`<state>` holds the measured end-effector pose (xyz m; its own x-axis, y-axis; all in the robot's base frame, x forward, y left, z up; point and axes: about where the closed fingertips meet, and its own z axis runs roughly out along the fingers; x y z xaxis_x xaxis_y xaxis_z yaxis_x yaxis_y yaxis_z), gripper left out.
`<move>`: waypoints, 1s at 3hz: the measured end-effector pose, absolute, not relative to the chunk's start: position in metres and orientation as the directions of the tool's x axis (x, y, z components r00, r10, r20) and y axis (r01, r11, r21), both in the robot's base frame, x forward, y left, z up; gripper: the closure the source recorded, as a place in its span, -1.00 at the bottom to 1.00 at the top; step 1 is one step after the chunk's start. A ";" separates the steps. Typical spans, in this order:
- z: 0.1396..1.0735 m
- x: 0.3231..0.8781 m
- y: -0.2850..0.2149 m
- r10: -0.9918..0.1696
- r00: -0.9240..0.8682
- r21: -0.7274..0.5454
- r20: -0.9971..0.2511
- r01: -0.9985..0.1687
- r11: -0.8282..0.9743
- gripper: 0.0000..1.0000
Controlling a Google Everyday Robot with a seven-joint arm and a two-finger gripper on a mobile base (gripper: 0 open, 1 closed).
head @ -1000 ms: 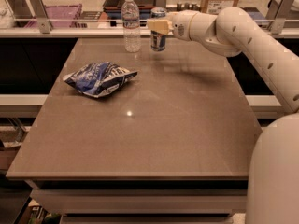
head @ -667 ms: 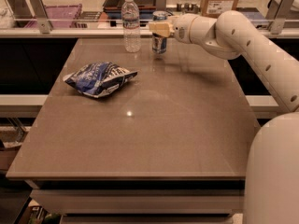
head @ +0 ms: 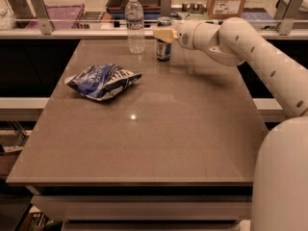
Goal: Move redbull can near water bottle
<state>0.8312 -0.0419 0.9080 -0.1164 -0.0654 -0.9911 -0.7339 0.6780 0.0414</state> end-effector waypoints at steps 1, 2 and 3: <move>0.908 0.831 -0.039 -0.065 -0.117 0.043 -0.991 -0.737 0.675 0.65; 0.907 0.831 -0.035 -0.065 -0.118 0.044 -0.991 -0.740 0.672 0.16; 0.906 0.831 -0.032 -0.065 -0.119 0.045 -0.991 -0.742 0.668 -0.31</move>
Offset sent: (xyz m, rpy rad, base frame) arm 0.0001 0.0030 -0.0004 0.0007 0.0009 0.0039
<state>0.8313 -0.0320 0.9062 -0.1186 -0.0647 -0.9908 -0.7424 0.6684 0.0453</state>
